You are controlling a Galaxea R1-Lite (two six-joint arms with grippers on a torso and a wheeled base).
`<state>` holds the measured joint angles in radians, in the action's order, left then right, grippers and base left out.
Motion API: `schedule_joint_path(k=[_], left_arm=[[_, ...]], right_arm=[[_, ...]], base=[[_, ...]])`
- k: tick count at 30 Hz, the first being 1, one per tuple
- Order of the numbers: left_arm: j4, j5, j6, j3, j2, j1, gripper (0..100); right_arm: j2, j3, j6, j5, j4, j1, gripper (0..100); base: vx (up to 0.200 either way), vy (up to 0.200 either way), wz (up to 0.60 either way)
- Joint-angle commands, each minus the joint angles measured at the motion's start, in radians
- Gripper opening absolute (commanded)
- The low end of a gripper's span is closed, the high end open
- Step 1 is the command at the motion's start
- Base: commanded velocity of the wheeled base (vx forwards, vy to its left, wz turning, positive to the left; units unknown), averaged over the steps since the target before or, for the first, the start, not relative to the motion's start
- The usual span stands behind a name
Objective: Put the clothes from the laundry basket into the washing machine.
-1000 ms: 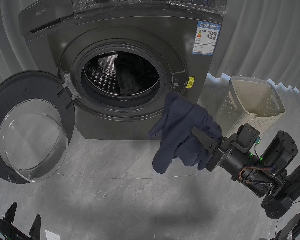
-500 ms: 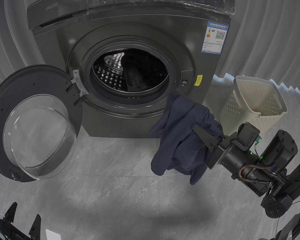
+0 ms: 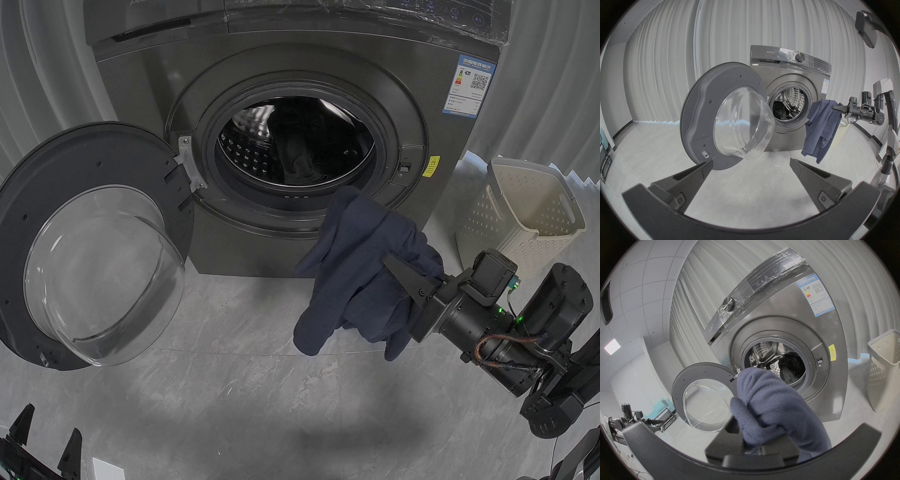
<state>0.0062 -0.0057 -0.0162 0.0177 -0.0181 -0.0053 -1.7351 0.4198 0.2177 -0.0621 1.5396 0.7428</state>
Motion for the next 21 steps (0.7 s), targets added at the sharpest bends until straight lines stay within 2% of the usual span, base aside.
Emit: schedule_joint_path(k=[1, 6, 11, 14, 17, 20, 21], left_arm=[[0.0, 0.0, -0.001, -0.015, 0.01, -0.001, 100], [-0.002, 0.001, 0.002, -0.016, 0.01, 0.001, 100], [-0.003, 0.004, 0.016, -0.018, 0.013, 0.005, 100], [-0.003, 0.004, 0.009, -0.018, 0.013, 0.002, 100], [-0.005, 0.004, 0.013, -0.018, 0.013, 0.002, 100], [-0.003, 0.001, 0.01, -0.018, 0.017, 0.005, 100], [-0.003, 0.003, 0.021, -0.018, 0.017, 0.007, 100]], right_arm=[[-0.003, -0.001, 0.0, -0.004, -0.001, 0.007, 0], [-0.018, 0.01, -0.001, -0.005, -0.001, 0.013, 0], [-0.024, 0.024, -0.003, -0.005, -0.001, 0.052, 0], [-0.026, 0.033, -0.003, -0.004, -0.003, 0.078, 0], [-0.037, 0.062, -0.001, -0.005, -0.006, 0.083, 0], [-0.075, 0.1, 0.0, -0.013, 0.001, 0.084, 0], [-0.084, 0.114, 0.002, -0.031, 0.001, 0.086, 0]], base=[[0.2, 0.0, 0.0], [0.0, 0.0, 0.0], [0.0, 0.0, 0.0], [0.0, 0.0, 0.0], [0.0, 0.0, 0.0], [0.0, 0.0, 0.0], [0.0, 0.0, 0.0]])
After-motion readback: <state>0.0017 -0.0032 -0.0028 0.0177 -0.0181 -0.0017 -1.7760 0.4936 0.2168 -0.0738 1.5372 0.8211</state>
